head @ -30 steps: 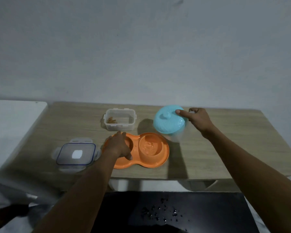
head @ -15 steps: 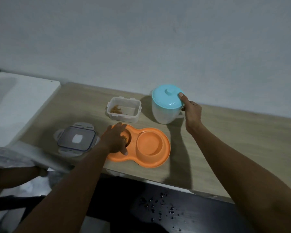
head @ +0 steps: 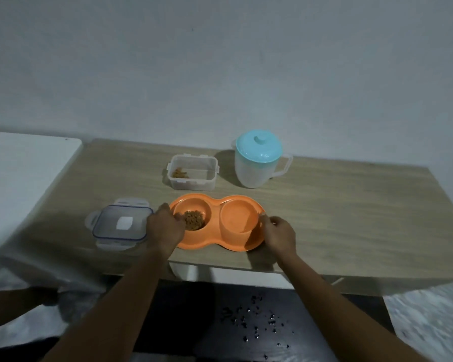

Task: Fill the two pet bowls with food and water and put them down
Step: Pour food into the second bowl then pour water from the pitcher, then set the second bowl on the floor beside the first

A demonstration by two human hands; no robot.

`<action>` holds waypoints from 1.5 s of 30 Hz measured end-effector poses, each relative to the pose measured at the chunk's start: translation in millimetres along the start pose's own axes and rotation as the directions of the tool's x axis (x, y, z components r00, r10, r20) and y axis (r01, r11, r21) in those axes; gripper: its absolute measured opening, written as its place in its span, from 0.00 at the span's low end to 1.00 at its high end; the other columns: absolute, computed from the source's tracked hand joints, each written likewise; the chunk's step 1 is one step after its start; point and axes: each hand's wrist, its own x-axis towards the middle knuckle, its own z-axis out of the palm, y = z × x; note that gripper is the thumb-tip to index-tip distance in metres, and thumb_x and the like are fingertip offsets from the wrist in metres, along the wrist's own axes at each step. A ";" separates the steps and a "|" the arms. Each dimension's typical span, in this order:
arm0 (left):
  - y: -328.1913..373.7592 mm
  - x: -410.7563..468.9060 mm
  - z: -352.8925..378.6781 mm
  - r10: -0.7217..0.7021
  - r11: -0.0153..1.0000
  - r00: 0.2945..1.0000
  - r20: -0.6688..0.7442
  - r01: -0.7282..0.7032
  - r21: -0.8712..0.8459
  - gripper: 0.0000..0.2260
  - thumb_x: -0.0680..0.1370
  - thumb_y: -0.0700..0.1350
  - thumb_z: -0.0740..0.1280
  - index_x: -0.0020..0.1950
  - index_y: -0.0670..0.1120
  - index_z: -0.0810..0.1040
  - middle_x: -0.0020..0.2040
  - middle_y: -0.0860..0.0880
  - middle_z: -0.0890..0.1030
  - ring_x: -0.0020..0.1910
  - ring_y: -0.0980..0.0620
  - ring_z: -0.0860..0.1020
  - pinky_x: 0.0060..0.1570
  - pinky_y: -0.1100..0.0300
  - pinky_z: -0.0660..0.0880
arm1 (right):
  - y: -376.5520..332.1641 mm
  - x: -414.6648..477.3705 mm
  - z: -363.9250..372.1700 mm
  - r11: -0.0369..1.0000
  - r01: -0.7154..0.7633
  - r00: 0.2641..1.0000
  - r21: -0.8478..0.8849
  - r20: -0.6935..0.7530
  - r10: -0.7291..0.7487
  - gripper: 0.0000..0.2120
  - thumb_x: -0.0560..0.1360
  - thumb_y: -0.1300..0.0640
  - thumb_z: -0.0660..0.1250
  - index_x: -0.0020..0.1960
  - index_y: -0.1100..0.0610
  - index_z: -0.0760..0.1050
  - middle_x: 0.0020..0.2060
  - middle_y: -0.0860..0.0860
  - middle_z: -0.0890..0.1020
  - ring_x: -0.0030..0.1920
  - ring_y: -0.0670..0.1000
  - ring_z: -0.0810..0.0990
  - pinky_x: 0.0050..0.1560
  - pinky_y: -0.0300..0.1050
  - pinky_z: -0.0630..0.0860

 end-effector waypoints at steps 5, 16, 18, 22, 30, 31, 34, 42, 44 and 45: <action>3.2 -1.8 -6.3 -0.056 0.997 0.998 0.035 0.054 0.051 0.12 0.77 0.47 0.63 0.54 0.41 0.78 0.52 0.38 0.80 0.56 0.36 0.75 0.50 0.50 0.71 | 0.9 -5.9 3.9 0.991 -0.106 0.994 0.078 0.022 0.105 0.18 0.81 0.49 0.66 0.61 0.61 0.80 0.52 0.57 0.82 0.50 0.54 0.76 0.52 0.48 0.72; 63.4 -91.5 -1.3 0.019 0.953 1.000 0.005 -0.016 -0.302 0.14 0.75 0.49 0.67 0.59 0.51 0.84 0.46 0.50 0.85 0.43 0.48 0.80 0.45 0.55 0.74 | 53.4 -23.7 -93.9 0.914 -0.113 0.992 0.390 -0.003 0.124 0.24 0.76 0.46 0.71 0.67 0.60 0.78 0.58 0.57 0.83 0.56 0.59 0.83 0.60 0.62 0.81; 94.2 -120.6 9.6 0.052 0.945 0.998 -0.020 -0.055 -0.323 0.11 0.75 0.49 0.68 0.55 0.51 0.84 0.44 0.51 0.84 0.45 0.47 0.81 0.46 0.55 0.74 | 71.3 -24.7 -132.6 0.905 -0.094 0.993 0.415 -0.031 0.117 0.26 0.75 0.44 0.71 0.66 0.59 0.78 0.57 0.57 0.84 0.56 0.59 0.83 0.59 0.62 0.81; 165.6 -193.3 39.3 0.124 0.923 0.991 -0.058 -0.137 -0.360 0.03 0.74 0.46 0.69 0.45 0.52 0.83 0.39 0.50 0.82 0.45 0.44 0.80 0.46 0.55 0.73 | 111.9 -29.2 -229.5 0.883 -0.055 0.987 0.467 -0.107 0.119 0.26 0.72 0.44 0.73 0.63 0.60 0.79 0.55 0.57 0.85 0.55 0.59 0.83 0.58 0.61 0.82; 318.7 -327.5 118.3 0.207 0.862 0.978 0.019 -0.173 -0.477 0.25 0.73 0.49 0.71 0.69 0.48 0.77 0.62 0.46 0.82 0.61 0.43 0.78 0.63 0.51 0.73 | 188.8 -47.0 -454.3 0.882 0.058 0.956 0.467 -0.279 0.085 0.21 0.74 0.47 0.73 0.60 0.61 0.82 0.50 0.57 0.86 0.53 0.58 0.84 0.57 0.60 0.82; 336.6 -341.1 128.6 0.223 0.853 0.974 0.043 -0.174 -0.491 0.26 0.72 0.49 0.71 0.71 0.49 0.76 0.63 0.46 0.81 0.62 0.43 0.78 0.64 0.50 0.73 | 198.3 -48.6 -480.6 0.882 0.068 0.951 0.465 -0.299 0.084 0.21 0.74 0.48 0.73 0.60 0.61 0.82 0.50 0.57 0.86 0.52 0.58 0.85 0.57 0.60 0.83; 391.3 -383.7 159.9 0.294 0.834 0.950 0.103 -0.203 -0.514 0.28 0.71 0.51 0.71 0.71 0.50 0.75 0.64 0.46 0.81 0.63 0.43 0.77 0.65 0.49 0.73 | 226.8 -54.5 -557.4 0.878 0.094 0.927 0.469 -0.363 0.095 0.21 0.75 0.49 0.73 0.61 0.62 0.81 0.51 0.58 0.86 0.53 0.59 0.84 0.55 0.58 0.83; 512.5 -461.3 235.3 0.460 0.791 0.865 0.201 -0.296 -0.536 0.28 0.71 0.51 0.71 0.71 0.50 0.76 0.64 0.47 0.81 0.64 0.45 0.77 0.64 0.52 0.73 | 303.3 -58.8 -704.4 0.853 0.103 0.848 0.511 -0.494 0.193 0.20 0.74 0.49 0.75 0.58 0.63 0.82 0.50 0.61 0.86 0.51 0.60 0.85 0.54 0.58 0.83; 540.2 -473.8 261.1 0.489 0.784 0.842 0.230 -0.308 -0.538 0.28 0.70 0.52 0.71 0.71 0.50 0.76 0.62 0.47 0.81 0.62 0.45 0.78 0.61 0.54 0.73 | 324.3 -55.0 -736.1 0.847 0.100 0.826 0.522 -0.519 0.222 0.18 0.74 0.50 0.75 0.56 0.63 0.82 0.47 0.61 0.86 0.50 0.60 0.85 0.53 0.57 0.84; 551.7 -479.5 271.5 0.506 0.777 0.828 0.243 -0.315 -0.545 0.28 0.70 0.52 0.71 0.70 0.50 0.76 0.62 0.47 0.82 0.61 0.45 0.79 0.61 0.54 0.74 | 333.2 -52.3 -749.0 0.844 0.090 0.819 0.528 -0.522 0.239 0.17 0.74 0.51 0.74 0.55 0.64 0.83 0.46 0.61 0.86 0.49 0.60 0.85 0.52 0.56 0.84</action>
